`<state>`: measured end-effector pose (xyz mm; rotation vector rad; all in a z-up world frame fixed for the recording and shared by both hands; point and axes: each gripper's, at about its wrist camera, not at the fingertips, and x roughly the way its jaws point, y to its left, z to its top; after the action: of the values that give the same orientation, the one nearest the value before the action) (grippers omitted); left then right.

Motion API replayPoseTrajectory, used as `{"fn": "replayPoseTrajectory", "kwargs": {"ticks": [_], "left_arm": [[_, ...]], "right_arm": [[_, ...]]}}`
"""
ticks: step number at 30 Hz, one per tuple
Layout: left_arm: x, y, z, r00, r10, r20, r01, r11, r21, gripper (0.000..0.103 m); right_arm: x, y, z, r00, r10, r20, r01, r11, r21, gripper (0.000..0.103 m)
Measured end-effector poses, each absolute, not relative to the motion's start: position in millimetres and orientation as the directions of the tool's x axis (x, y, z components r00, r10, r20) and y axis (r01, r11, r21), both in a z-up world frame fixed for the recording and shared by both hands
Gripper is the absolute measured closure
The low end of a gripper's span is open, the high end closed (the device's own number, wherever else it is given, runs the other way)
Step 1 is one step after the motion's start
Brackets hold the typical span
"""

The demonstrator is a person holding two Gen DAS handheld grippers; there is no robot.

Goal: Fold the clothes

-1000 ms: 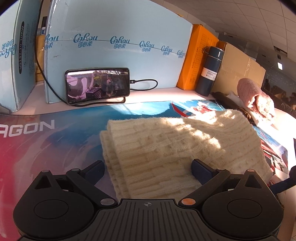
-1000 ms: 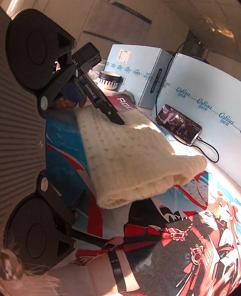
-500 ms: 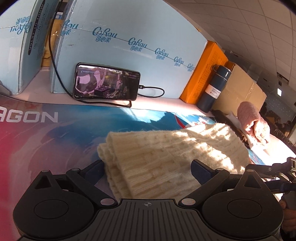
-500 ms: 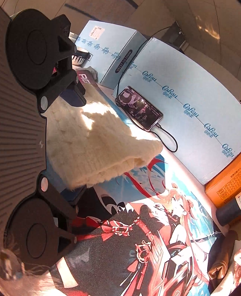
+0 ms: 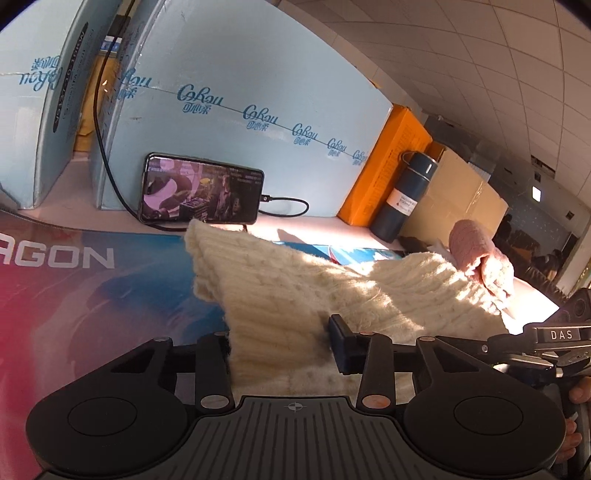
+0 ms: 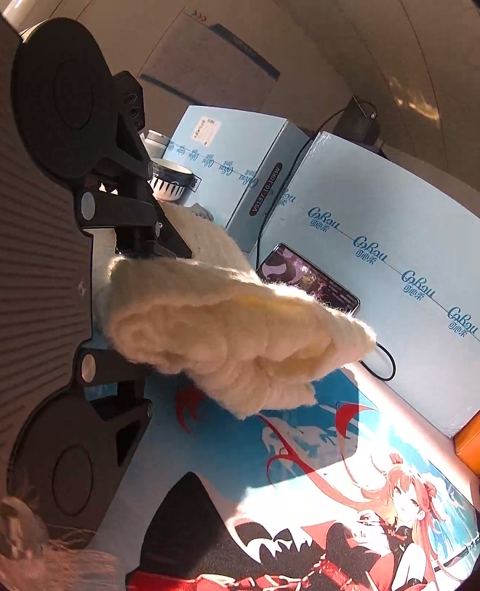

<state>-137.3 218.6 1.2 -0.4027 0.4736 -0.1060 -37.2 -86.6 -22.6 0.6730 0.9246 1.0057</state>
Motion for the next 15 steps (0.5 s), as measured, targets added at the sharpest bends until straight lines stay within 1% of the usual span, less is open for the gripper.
{"fn": "replayPoseTrajectory", "kwargs": {"ticks": [4, 6, 8, 13, 15], "left_arm": [[-161.1, 245.6, 16.4, 0.928, -0.104, -0.359, -0.048, 0.92, -0.389, 0.064], [-176.7, 262.9, 18.1, 0.943, -0.064, -0.326, -0.078, 0.911, -0.406, 0.064], [-193.0, 280.7, 14.8, 0.955, -0.022, -0.294, -0.116, 0.89, -0.442, 0.064], [-231.2, 328.0, 7.2, 0.972, 0.096, -0.216, -0.205, 0.797, -0.567, 0.065], [-246.6, 345.5, 5.1, 0.973, 0.14, -0.184, -0.225, 0.754, -0.617, 0.066]], "right_arm": [[-36.7, -54.4, -3.8, 0.184, 0.942, -0.282, -0.463, 0.336, 0.82, 0.075], [-39.3, -32.3, 7.4, 0.153, 0.954, -0.259, -0.511, 0.301, 0.805, 0.075], [-44.5, -8.8, 13.4, 0.126, 0.963, -0.239, -0.543, 0.269, 0.796, 0.075], [-50.3, 59.6, 24.8, 0.051, 0.97, -0.238, -0.591, 0.221, 0.776, 0.075], [-50.1, 82.5, 27.0, 0.012, 0.977, -0.212, -0.602, 0.176, 0.779, 0.075]]}}
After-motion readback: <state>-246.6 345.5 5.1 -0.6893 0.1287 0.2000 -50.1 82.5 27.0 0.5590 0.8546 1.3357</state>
